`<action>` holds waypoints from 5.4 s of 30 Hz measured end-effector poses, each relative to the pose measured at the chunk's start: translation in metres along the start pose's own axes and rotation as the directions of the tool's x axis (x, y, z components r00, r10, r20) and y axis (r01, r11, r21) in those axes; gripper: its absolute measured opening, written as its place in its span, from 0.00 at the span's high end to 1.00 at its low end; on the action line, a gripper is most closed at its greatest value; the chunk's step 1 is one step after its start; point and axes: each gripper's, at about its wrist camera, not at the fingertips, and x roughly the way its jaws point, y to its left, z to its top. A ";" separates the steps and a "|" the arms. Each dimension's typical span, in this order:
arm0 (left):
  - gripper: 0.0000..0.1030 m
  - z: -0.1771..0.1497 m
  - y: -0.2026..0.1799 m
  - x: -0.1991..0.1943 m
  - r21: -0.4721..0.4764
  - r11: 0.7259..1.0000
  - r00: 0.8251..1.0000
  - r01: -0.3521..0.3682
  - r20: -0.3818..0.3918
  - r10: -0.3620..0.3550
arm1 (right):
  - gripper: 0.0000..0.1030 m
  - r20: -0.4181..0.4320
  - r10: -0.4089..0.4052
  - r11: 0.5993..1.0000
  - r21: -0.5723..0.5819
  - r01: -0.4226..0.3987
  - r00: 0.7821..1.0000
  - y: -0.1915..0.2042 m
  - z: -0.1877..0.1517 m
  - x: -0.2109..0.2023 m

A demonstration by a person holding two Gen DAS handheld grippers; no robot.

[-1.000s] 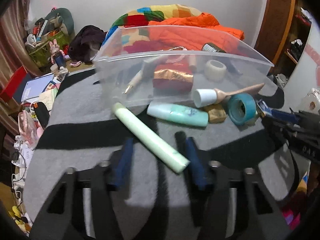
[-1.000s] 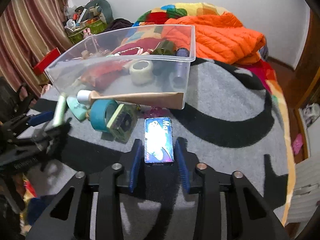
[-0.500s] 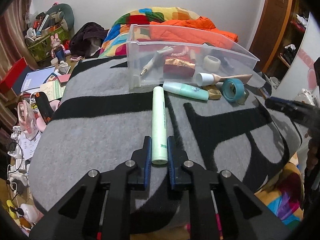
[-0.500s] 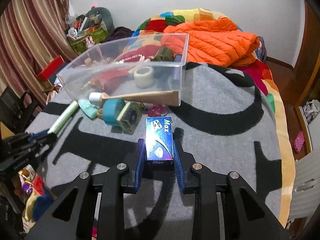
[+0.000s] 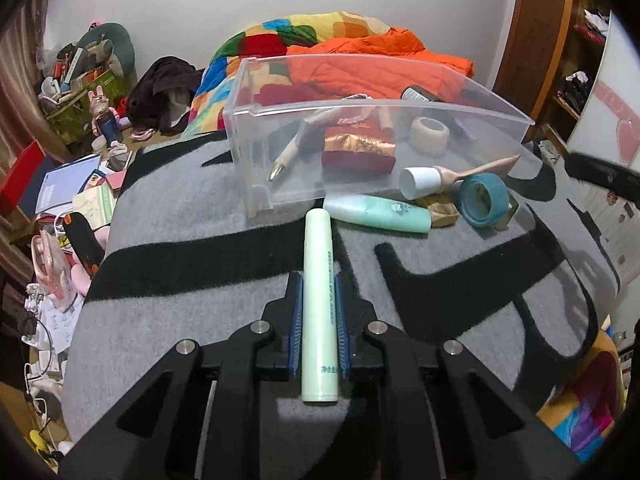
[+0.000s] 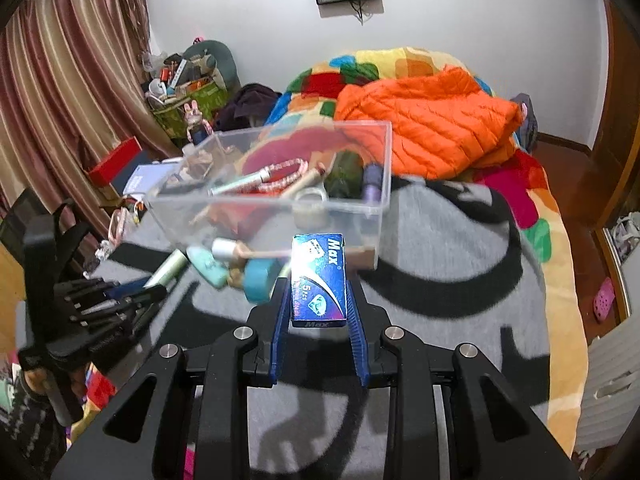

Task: Organize objects
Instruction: 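Carry the green tube into the box with the left tool while the right tool drops the Max box in, then withdraw both open tools from the box toward the blanket, then grasp the mint-green bottle with the left tool while the right tool grasps the yellow-green block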

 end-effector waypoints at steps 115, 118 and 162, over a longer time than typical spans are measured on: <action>0.46 0.049 -0.019 0.043 0.091 0.989 0.990 0.114 -0.096 -0.105 | 0.85 -0.154 0.018 1.000 -0.017 -0.021 0.988 -0.004 -0.016 0.063; 0.47 0.047 -0.015 0.037 0.075 0.988 0.987 0.132 -0.102 -0.125 | 0.85 -0.152 0.016 1.000 -0.012 -0.018 0.988 -0.007 -0.016 0.060; 0.53 0.049 -0.051 0.042 0.269 0.936 0.972 0.228 -0.125 -0.201 | 0.78 -0.165 0.033 0.998 -0.047 -0.041 0.986 0.000 -0.007 0.073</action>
